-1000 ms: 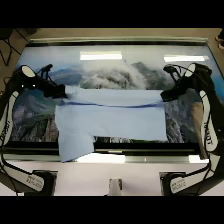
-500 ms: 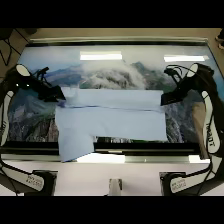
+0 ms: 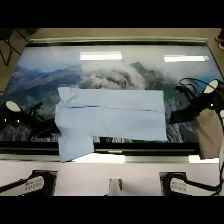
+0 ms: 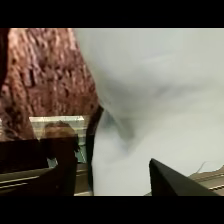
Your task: Fold the shirts.
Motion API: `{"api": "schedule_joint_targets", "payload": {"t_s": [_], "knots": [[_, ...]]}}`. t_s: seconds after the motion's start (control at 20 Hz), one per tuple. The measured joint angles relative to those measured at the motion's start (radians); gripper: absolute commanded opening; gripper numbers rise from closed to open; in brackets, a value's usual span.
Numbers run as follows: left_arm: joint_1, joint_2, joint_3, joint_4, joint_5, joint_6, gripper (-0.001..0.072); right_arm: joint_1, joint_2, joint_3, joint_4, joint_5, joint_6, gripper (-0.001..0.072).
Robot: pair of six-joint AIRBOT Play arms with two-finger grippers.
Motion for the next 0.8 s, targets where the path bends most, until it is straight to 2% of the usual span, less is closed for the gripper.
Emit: {"api": "schedule_joint_targets", "payload": {"t_s": [0.25,0.3,0.35,0.45,0.5,0.8], "knots": [[-0.031,0.049,-0.158,-0.088,0.127,0.051,0.0538,-0.005,0.058,-0.073,0.0,-0.012,-0.01,0.0506],[-0.045,0.048,-0.167,-0.101,0.138,0.054,0.0471,-0.006,0.063,-0.079,-0.002,-0.012,-0.01,0.051],[-0.06,0.043,-0.175,-0.113,0.147,0.056,0.0338,-0.006,0.066,-0.084,-0.008,-0.01,-0.01,0.0563],[-0.086,0.032,-0.186,-0.12,0.171,0.058,0.0128,-0.006,0.07,-0.103,-0.031,-0.002,-0.01,0.0596],[-0.092,0.028,-0.189,-0.122,0.18,0.058,0.0045,-0.008,0.071,-0.121,-0.044,0.0,-0.01,0.0604],[-0.101,0.038,-0.194,-0.13,0.197,0.062,0.0046,-0.008,0.056,-0.275,-0.047,-0.072,0.024,0.0589]]}}
